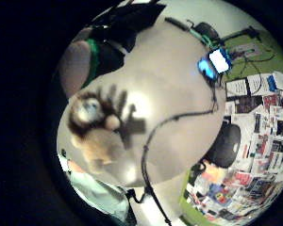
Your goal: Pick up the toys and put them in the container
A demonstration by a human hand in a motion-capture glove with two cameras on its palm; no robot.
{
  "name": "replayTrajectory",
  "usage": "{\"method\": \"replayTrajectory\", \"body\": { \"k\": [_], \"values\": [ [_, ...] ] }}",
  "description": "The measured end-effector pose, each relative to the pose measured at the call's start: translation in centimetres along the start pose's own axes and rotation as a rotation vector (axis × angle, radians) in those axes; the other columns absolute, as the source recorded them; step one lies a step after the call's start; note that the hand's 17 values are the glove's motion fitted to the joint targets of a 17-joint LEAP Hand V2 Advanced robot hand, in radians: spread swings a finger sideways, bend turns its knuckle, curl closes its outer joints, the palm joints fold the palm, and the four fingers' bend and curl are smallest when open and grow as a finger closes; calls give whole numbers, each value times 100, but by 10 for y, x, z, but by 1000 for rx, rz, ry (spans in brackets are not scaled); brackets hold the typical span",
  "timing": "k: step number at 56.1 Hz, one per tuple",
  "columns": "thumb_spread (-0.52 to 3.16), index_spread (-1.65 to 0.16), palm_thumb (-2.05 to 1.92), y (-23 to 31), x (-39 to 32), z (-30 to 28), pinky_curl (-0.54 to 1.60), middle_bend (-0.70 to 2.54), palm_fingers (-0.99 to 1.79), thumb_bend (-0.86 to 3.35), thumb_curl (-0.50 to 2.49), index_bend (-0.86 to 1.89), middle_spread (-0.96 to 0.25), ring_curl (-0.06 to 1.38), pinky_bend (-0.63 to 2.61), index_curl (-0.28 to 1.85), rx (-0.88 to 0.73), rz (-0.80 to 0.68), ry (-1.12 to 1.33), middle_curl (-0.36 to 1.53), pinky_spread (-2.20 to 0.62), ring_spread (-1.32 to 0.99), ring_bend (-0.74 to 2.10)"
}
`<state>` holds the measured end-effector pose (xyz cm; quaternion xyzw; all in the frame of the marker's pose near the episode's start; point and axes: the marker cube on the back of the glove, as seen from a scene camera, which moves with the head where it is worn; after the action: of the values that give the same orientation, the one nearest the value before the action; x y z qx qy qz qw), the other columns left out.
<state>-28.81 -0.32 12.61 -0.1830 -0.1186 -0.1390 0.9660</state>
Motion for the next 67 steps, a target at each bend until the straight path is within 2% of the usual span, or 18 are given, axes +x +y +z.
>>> {"method": "replayTrajectory", "body": {
  "k": [4, 10, 13, 17, 21, 24, 30, 31, 35, 38, 39, 41, 43, 47, 53, 62, 67],
  "values": [
    [127, -23, -3, 9, 2, 27, 41, 24, 6, -3, 28, 5, -2, 31, 83, 30, -73, -14, 71, 38, 0, -7, 54],
    [127, -20, -1, 15, 5, 49, 43, 28, 30, -2, 28, -7, -1, 40, 102, 18, -123, 6, 140, 39, -9, -14, 94],
    [129, -18, 6, 15, 8, 52, 45, 37, 46, 2, 30, -5, -4, 44, 108, 13, -126, -8, 151, 42, -17, -18, 108],
    [133, -17, 16, 6, 19, 44, 46, 50, 50, 6, 32, -4, -8, 46, 113, 9, -135, -31, 167, 46, -23, -21, 116],
    [139, -17, 30, 6, 22, 45, 47, 60, 39, 14, 35, 4, -11, 48, 111, 8, -140, -38, 222, 50, -25, -23, 114],
    [145, -20, 41, 10, 22, 52, 46, 66, 21, 20, 38, 13, -13, 47, 103, 11, -159, -43, 242, 52, -20, -23, 106],
    [152, -22, 49, 16, 25, 72, 44, 65, -4, 26, 41, 13, -14, 43, 101, 14, -225, -59, 166, 52, -11, -22, 92],
    [152, -21, 44, 17, 25, 75, 43, 64, -11, 23, 40, 11, -14, 41, 100, 14, -213, -57, 148, 51, -9, -21, 89],
    [146, -20, 25, 13, 30, 81, 40, 67, -11, 11, 33, 9, -13, 38, 97, 14, -77, -48, 91, 51, -5, -18, 84],
    [139, -19, 14, 10, 32, 83, 38, 75, 7, 4, 31, 11, -14, 39, 90, 14, 35, -47, 57, 53, -4, -19, 94],
    [138, -19, 13, 10, 32, 85, 37, 82, 26, 3, 30, 11, -15, 41, 88, 14, 66, -52, 42, 55, -6, -21, 104],
    [137, -20, 13, 9, 34, 87, 34, 85, 38, 2, 30, 10, -16, 39, 90, 13, 119, -72, 8, 55, -9, -22, 109],
    [140, -19, 18, 8, 35, 88, 35, 93, 67, 5, 32, 9, -18, 41, 99, 11, 156, -95, -25, 57, -17, -24, 119],
    [142, -19, 25, 6, 34, 88, 37, 99, 85, 8, 34, 11, -20, 45, 104, 11, 166, -124, -81, 60, -25, -25, 130],
    [130, -20, 45, 9, 25, 91, 44, 106, 112, 14, 44, 17, -22, 52, 114, 10, 33, -129, -196, 66, -32, -26, 145],
    [111, -21, 55, 19, 4, 79, 49, 113, 121, 13, 55, 34, -22, 55, 115, 15, -384, -135, -442, 72, -36, -25, 149],
    [101, -22, 57, 24, -15, 55, 51, 116, 120, 11, 60, 46, -22, 55, 115, 19, -407, -171, -390, 75, -38, -24, 149]
  ]
}}
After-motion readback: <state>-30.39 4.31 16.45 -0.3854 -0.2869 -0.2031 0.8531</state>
